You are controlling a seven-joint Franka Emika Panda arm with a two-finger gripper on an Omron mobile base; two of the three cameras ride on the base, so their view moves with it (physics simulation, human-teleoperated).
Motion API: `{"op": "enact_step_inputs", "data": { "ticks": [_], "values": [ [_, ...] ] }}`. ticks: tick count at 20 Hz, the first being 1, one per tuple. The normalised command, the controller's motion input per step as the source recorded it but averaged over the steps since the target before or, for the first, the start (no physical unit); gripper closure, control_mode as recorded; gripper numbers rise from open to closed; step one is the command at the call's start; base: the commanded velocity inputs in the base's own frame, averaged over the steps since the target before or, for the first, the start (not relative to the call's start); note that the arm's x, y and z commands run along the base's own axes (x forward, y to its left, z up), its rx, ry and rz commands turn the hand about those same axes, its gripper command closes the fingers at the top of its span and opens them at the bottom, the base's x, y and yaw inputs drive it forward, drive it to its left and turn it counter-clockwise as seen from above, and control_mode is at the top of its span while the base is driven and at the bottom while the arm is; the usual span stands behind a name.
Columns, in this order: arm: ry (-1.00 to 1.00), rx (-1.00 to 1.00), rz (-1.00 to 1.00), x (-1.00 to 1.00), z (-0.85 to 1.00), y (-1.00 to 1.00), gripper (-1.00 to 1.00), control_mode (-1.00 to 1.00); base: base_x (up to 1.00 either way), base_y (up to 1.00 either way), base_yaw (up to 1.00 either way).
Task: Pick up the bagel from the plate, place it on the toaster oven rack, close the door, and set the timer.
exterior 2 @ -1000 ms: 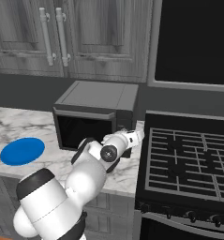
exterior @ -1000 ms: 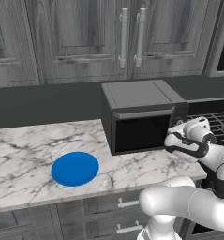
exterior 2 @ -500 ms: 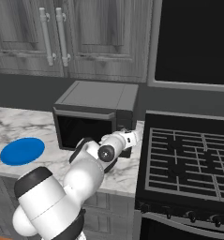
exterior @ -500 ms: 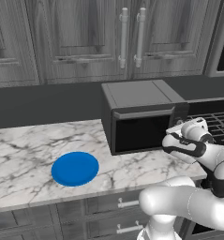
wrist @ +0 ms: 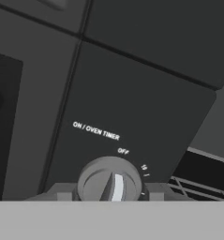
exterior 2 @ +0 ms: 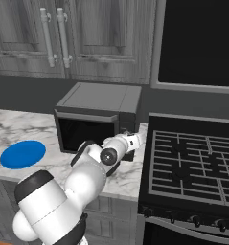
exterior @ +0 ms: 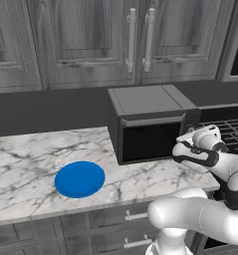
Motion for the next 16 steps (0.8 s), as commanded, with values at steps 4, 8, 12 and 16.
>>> {"op": "enact_step_inputs", "data": {
  "ticks": [4,8,12,16],
  "values": [
    [0.0,0.02,0.0,0.0,0.0,-0.01,1.0,-1.0,0.0,0.0,0.0],
    [-0.03,0.09,0.0,0.0,0.0,-0.04,1.0,-1.0,0.0,0.0,0.0],
    [-0.01,0.16,0.0,0.0,0.0,-0.09,1.0,-1.0,0.0,0.0,0.0],
    [0.0,0.18,0.0,0.0,0.0,-0.08,1.0,-1.0,0.0,0.0,0.0]
  ]
}}
